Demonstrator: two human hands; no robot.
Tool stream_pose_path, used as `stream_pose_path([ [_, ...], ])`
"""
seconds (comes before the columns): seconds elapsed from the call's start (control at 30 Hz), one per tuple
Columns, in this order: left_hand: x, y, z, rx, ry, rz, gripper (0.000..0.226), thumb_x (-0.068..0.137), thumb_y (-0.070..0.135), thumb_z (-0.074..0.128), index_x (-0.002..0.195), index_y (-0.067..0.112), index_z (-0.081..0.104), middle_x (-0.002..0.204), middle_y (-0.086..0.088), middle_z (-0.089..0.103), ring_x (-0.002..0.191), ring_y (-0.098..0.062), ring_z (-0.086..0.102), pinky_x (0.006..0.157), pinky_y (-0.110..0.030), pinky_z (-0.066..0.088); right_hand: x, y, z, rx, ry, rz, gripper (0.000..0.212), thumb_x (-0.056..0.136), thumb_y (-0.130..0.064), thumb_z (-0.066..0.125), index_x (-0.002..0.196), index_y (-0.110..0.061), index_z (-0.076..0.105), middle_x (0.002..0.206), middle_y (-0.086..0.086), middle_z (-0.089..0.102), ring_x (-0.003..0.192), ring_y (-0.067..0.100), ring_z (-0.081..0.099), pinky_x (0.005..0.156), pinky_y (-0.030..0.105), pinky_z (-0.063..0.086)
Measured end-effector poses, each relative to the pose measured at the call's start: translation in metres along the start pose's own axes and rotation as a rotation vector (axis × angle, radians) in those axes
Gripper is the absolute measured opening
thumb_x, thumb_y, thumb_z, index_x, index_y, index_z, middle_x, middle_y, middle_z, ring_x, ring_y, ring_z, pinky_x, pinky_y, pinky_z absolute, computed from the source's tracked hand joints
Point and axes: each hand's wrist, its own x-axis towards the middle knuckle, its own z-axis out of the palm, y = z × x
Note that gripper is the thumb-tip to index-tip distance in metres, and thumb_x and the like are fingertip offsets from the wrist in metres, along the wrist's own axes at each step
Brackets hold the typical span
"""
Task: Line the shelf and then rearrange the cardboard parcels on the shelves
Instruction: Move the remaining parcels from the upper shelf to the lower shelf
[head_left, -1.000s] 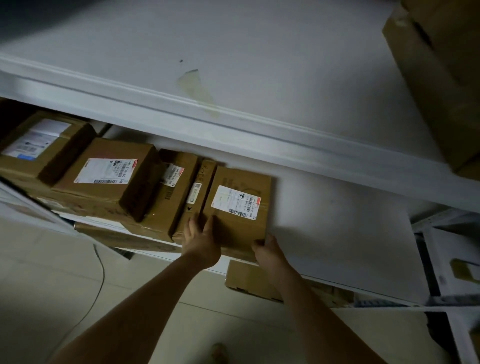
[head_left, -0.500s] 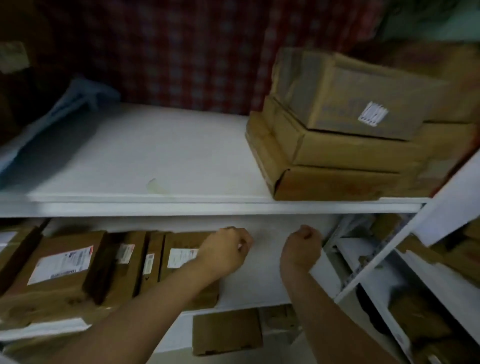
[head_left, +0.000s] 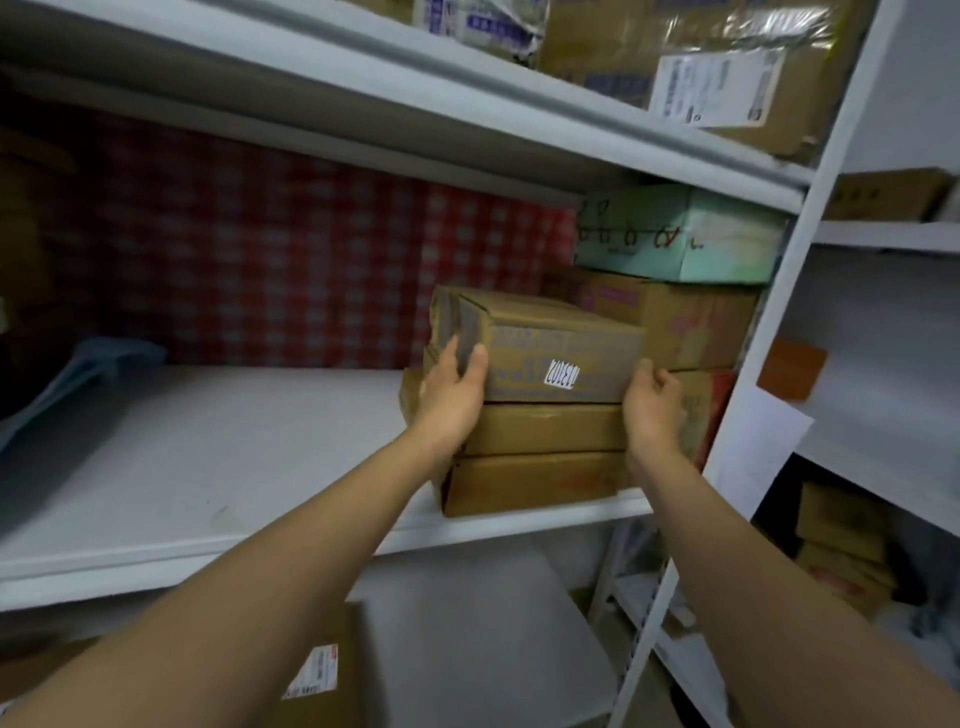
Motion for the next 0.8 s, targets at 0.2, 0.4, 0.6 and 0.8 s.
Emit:
stream_pose_path([
  [0.2,-0.009,0.014,-0.012,-0.062,0.046,0.028,0.063,0.097,0.063,0.027,0.154,0.038,0.019,0.161,0.003,0.019,0.15,-0.018,0.015,0.123,-0.041,0.011,-0.005,-0.01,0.009,0.004,-0.043,-0.052,0.062,0.097,-0.062,0.021,0.142,-0.028,0.045,0.152,0.01,0.033,0.142,0.033,0.023,0.115,0.049,0.018],
  [0.4,-0.036,0.013,-0.032,-0.193,0.211,0.102,0.05,0.094,0.068,0.028,0.141,0.054,0.036,0.145,0.008,0.036,0.14,-0.009,0.021,0.12,-0.039,0.013,-0.036,0.004,0.005,0.345,-0.191,0.026,0.063,0.093,-0.068,0.021,0.139,-0.032,0.046,0.143,-0.004,0.05,0.131,0.02,0.047,0.111,0.049,0.036],
  [0.6,-0.073,-0.004,-0.053,-0.408,0.387,0.052,0.029,0.086,0.069,0.042,0.09,0.043,0.052,0.128,-0.005,0.044,0.105,-0.014,0.053,0.101,-0.049,0.048,-0.074,0.021,-0.016,0.519,-0.344,0.093,0.055,0.1,-0.058,0.021,0.119,-0.021,0.057,0.135,0.003,0.058,0.131,0.019,0.049,0.112,0.047,0.036],
  [0.8,-0.115,-0.024,-0.081,-0.469,0.29,-0.067,0.062,0.092,0.069,0.033,0.116,0.014,0.05,0.115,-0.004,0.061,0.108,-0.018,0.061,0.089,-0.035,0.049,-0.11,0.035,-0.037,0.553,-0.48,0.189,0.061,0.098,-0.06,0.015,0.121,-0.02,0.055,0.124,0.003,0.063,0.117,0.022,0.059,0.098,0.047,0.046],
])
